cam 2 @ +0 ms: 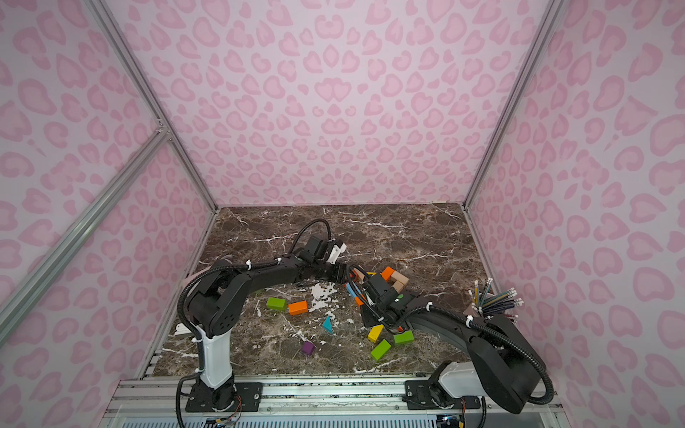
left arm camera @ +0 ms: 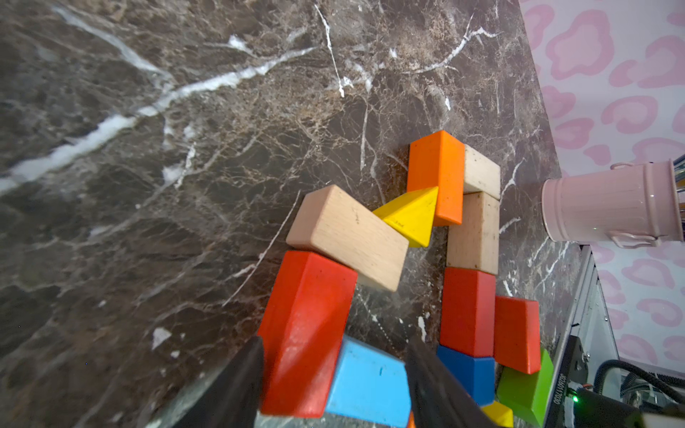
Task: Assemble a heart with building blocks
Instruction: Adjust the building block at the center of the board.
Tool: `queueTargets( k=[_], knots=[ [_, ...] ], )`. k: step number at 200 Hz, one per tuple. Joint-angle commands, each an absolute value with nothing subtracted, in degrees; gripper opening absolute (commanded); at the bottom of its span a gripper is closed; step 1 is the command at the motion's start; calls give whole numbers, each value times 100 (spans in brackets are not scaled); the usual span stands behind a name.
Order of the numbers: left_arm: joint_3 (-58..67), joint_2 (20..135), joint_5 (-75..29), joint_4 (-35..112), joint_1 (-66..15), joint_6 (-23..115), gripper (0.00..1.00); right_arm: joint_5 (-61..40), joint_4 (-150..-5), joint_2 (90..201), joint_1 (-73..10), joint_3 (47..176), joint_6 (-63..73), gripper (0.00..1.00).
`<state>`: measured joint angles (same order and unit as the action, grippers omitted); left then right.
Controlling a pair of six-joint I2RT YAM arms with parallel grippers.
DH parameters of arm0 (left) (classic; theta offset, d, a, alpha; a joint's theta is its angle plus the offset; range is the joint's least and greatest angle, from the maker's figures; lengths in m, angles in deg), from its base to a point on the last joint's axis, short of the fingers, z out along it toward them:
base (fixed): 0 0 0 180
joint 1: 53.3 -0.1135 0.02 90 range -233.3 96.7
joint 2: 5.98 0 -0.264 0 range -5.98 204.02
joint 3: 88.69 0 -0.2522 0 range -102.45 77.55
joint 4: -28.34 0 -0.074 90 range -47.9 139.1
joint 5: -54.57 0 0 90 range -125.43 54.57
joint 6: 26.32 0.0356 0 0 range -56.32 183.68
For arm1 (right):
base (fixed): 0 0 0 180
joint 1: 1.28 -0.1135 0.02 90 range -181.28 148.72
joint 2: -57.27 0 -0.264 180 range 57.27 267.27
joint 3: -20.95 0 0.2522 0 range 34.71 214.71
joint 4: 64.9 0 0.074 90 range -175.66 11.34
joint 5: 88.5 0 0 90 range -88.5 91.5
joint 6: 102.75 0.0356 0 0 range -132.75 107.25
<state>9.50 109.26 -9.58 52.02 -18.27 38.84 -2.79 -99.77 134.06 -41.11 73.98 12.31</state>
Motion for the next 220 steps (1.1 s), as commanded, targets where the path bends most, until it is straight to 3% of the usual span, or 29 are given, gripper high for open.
queueTargets(
  k=[1, 46, 220],
  knots=[
    [900, 10872, -959, 5133, -1836, 3924, 64, -664, -9707, 13361, -4118, 7418, 1122, 24],
    [900, 10863, -980, 5151, -1832, 3933, 64, -949, -9389, 13431, -4162, 7415, 1100, 23],
    [935, 10850, -926, 5143, -1832, 3933, 64, -209, -9413, 14033, -4162, 7735, 1119, 22]
  ],
)
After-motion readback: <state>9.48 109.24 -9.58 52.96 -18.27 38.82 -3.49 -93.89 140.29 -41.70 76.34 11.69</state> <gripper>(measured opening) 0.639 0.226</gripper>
